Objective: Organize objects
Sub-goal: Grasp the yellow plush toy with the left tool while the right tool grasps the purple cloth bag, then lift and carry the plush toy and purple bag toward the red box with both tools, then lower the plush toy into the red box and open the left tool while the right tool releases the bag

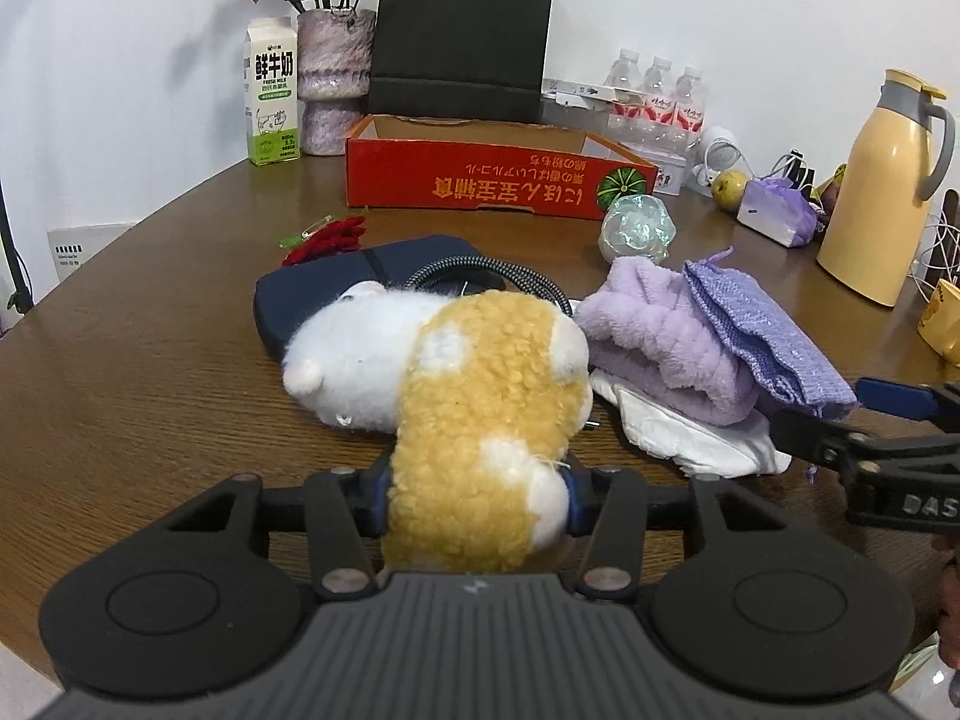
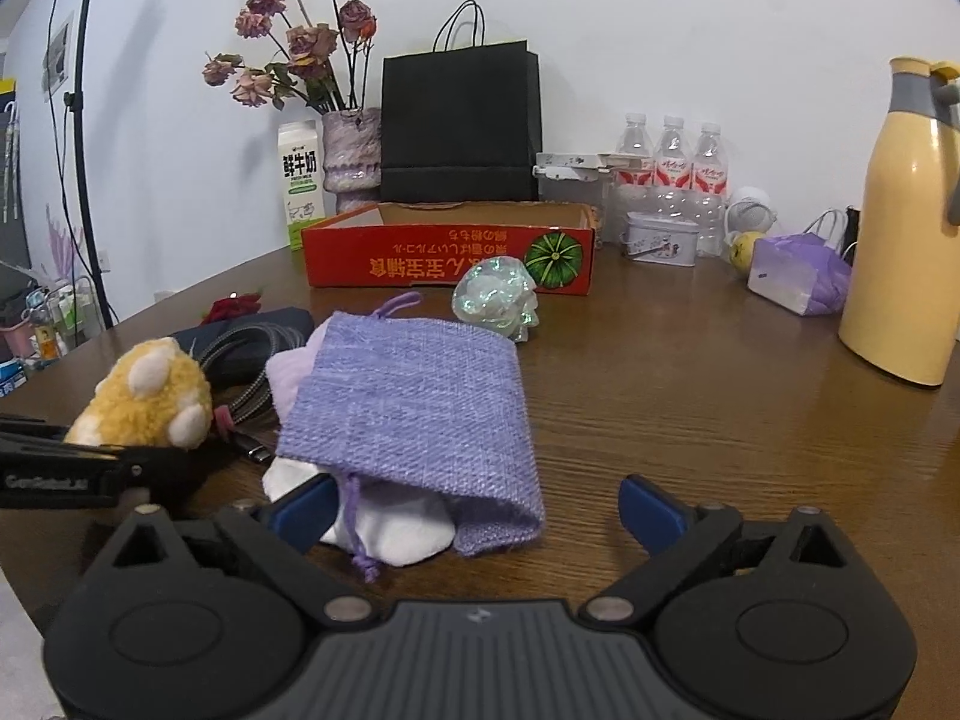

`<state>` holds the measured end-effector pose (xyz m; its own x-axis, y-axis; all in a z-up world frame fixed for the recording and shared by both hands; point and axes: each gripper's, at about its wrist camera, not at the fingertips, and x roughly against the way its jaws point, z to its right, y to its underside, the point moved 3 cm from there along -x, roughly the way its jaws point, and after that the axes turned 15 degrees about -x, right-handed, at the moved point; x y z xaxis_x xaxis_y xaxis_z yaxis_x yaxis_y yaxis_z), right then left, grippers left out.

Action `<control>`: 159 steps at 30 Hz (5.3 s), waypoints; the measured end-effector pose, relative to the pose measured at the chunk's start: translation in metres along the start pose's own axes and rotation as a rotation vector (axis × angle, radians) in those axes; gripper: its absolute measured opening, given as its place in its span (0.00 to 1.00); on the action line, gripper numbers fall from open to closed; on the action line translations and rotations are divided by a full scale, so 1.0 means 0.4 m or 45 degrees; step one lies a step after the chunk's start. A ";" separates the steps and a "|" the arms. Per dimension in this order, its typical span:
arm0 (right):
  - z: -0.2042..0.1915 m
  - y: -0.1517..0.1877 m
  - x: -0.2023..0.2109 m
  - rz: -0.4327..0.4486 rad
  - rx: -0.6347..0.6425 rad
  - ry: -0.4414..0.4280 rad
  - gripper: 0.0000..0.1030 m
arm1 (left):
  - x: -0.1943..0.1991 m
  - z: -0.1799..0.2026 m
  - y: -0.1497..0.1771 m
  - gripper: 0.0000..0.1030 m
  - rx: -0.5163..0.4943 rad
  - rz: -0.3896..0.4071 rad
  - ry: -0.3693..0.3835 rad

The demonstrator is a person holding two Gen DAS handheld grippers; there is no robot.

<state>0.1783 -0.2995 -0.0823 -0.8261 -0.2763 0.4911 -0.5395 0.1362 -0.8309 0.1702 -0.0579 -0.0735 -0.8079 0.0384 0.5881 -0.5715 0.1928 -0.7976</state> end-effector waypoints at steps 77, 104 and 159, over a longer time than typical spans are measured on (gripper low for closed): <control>-0.132 -0.133 0.133 0.495 0.045 -0.003 0.02 | 0.109 -0.064 -0.130 0.48 -0.063 0.229 -0.007; -0.168 -0.327 -0.074 0.490 0.051 -0.068 0.02 | -0.045 -0.116 -0.353 0.48 -0.068 0.216 0.002; -0.087 -0.681 -0.609 0.337 -0.111 -0.221 0.02 | -0.523 -0.174 -0.747 0.48 -0.021 0.060 -0.111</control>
<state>0.5210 -0.2362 0.0335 -0.9036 -0.3772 0.2028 -0.3276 0.3038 -0.8947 0.5199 -0.0554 0.0512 -0.8437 -0.0375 0.5355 -0.5307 0.2089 -0.8214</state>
